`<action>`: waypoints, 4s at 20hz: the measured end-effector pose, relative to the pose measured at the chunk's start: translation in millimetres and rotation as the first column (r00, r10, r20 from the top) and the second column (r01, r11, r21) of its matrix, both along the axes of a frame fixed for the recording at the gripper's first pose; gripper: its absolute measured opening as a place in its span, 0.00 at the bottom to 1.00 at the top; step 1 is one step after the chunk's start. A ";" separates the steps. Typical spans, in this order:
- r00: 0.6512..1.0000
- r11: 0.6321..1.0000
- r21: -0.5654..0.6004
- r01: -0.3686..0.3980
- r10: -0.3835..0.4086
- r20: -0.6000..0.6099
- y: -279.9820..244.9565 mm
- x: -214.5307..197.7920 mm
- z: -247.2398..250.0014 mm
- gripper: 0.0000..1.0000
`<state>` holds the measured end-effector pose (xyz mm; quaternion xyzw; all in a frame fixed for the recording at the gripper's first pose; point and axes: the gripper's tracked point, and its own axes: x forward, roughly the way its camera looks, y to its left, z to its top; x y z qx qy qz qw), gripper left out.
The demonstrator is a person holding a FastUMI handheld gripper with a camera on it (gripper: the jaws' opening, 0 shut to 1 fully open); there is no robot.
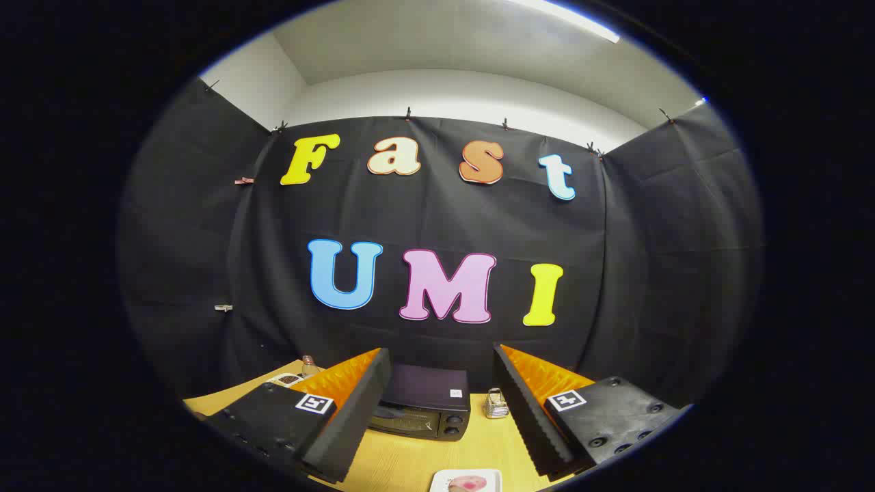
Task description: Open the toaster oven, put the food inside, and close the toaster oven door.
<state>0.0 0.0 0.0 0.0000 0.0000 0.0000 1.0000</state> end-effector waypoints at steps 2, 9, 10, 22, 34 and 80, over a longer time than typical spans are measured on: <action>1.000 1.000 -0.002 0.002 -0.002 -0.012 -3.7 2.8 -3.9 0.97; 0.999 1.000 0.002 -0.014 0.014 -0.036 -8.5 12.2 -11.7 0.97; 0.999 1.000 0.004 -0.014 0.014 -0.032 -9.0 12.7 -10.7 0.97; 0.999 0.999 -0.006 -0.033 0.033 -0.006 -12.2 20.3 -2.4 0.97; 0.995 0.993 0.062 -0.102 0.103 0.000 -2.8 67.1 -28.9 0.97; 0.542 0.996 0.086 -0.017 0.082 -0.837 132.0 34.6 -430.2 1.00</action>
